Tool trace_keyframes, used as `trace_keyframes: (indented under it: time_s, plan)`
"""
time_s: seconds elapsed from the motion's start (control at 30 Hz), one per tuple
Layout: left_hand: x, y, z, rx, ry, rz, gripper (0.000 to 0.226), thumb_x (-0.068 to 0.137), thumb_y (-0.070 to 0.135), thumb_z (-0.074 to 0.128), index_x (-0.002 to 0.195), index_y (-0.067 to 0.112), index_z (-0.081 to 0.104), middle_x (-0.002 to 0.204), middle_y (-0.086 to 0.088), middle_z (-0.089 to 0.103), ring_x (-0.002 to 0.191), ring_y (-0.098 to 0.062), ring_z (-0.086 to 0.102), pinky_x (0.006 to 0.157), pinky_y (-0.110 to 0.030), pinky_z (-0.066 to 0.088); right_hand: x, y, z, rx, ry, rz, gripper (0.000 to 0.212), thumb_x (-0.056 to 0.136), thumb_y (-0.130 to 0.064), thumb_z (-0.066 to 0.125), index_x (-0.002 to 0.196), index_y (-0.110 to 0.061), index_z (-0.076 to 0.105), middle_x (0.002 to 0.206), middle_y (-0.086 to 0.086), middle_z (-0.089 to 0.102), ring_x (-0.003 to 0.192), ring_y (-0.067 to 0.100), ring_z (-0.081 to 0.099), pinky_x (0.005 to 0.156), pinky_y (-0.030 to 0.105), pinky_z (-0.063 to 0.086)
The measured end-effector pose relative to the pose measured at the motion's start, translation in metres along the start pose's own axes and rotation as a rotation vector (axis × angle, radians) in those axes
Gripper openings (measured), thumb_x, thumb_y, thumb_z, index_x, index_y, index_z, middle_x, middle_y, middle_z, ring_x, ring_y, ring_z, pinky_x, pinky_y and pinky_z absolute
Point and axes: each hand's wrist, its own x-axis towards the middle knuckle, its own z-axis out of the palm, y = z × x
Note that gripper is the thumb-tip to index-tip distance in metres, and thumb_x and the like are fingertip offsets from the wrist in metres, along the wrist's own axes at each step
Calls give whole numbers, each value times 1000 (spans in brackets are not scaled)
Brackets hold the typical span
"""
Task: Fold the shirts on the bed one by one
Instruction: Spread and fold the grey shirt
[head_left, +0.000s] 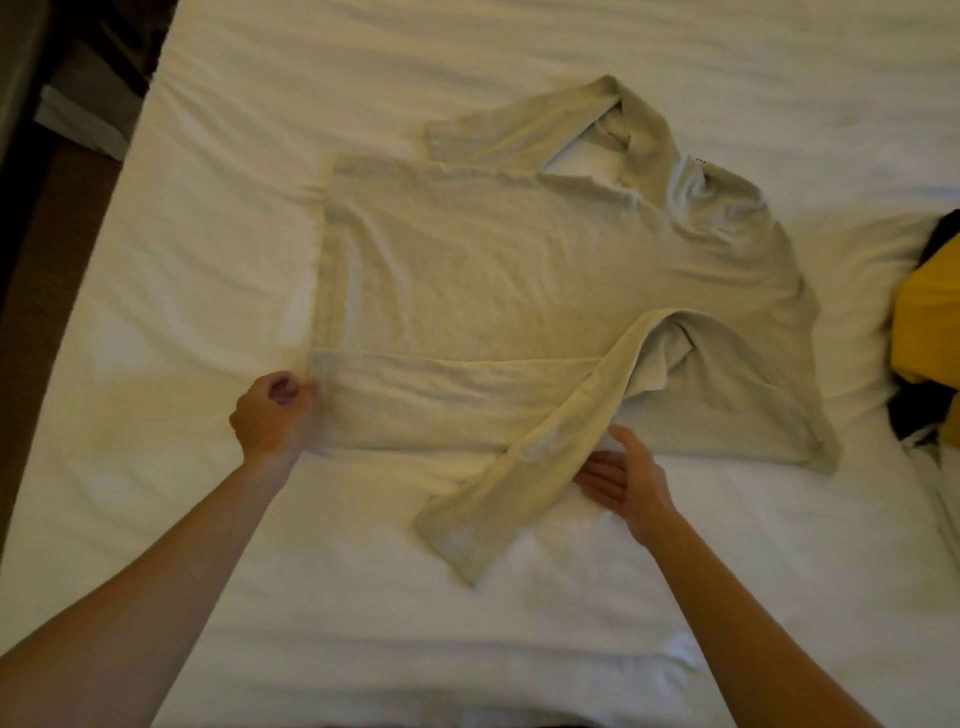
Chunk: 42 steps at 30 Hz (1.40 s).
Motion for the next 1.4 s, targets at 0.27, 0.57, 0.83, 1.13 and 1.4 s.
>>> trace_keyframes:
  time_s: [0.27, 0.57, 0.83, 1.13, 1.4]
  plan:
    - [-70, -10, 35, -182, 140, -613, 65, 73, 63, 77, 83, 0, 63, 95, -22, 68, 88, -36, 67, 72, -41, 55, -4, 8, 5, 388, 99, 2, 22, 88, -18, 73, 95, 1, 66, 79, 16, 74, 74, 24, 74, 63, 33, 60]
    - [-58, -14, 7, -750, -10, -608, 17, 95, 16, 67, 105, 5, 58, 96, -9, 66, 74, -14, 66, 49, -24, 58, -5, 17, 2, 311, 58, -50, 12, 96, -11, 62, 105, -3, 63, 85, 14, 76, 76, 21, 75, 63, 30, 59]
    - [-85, -27, 0, -818, -67, -677, 42, 100, 40, 55, 131, 12, 52, 126, -6, 59, 118, -18, 60, 99, -32, 50, -6, 24, -37, 391, -48, 23, 20, 92, -24, 69, 104, -9, 64, 97, 15, 74, 92, 27, 73, 73, 37, 58]
    - [-199, 35, 123, -460, -254, -639, 55, 78, 53, 78, 108, 8, 67, 113, -14, 68, 104, -30, 64, 82, -36, 50, 25, -36, -137, 676, 258, -60, 18, 90, -19, 72, 97, -7, 61, 97, 14, 67, 83, 25, 67, 82, 43, 55]
    - [-235, 61, 154, 213, -285, -284, 114, 47, 59, 93, 132, -5, 50, 133, -24, 58, 124, -38, 55, 96, -46, 48, 50, -29, -192, 607, 383, -108, 33, 93, -13, 69, 118, 7, 61, 113, 21, 67, 103, 31, 67, 87, 41, 57]
